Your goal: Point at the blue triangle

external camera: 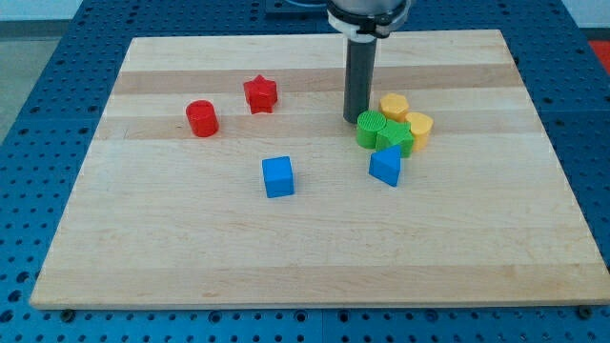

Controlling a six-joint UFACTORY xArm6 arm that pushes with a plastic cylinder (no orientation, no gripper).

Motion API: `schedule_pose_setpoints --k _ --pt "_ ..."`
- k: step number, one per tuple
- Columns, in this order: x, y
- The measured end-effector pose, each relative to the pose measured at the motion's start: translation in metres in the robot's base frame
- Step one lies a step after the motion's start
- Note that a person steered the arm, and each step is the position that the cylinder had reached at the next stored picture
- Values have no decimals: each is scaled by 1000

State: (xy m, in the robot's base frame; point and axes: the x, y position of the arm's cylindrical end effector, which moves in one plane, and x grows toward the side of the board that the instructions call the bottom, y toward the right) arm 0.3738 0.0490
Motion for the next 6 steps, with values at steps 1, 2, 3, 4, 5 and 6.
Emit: schedule_pose_setpoints --k 1,2,3,4,5,6 --pt "0 -15" --pt "16 -23" --pt "53 -23" --pt "98 -23" --pt "142 -23" --pt "167 8"
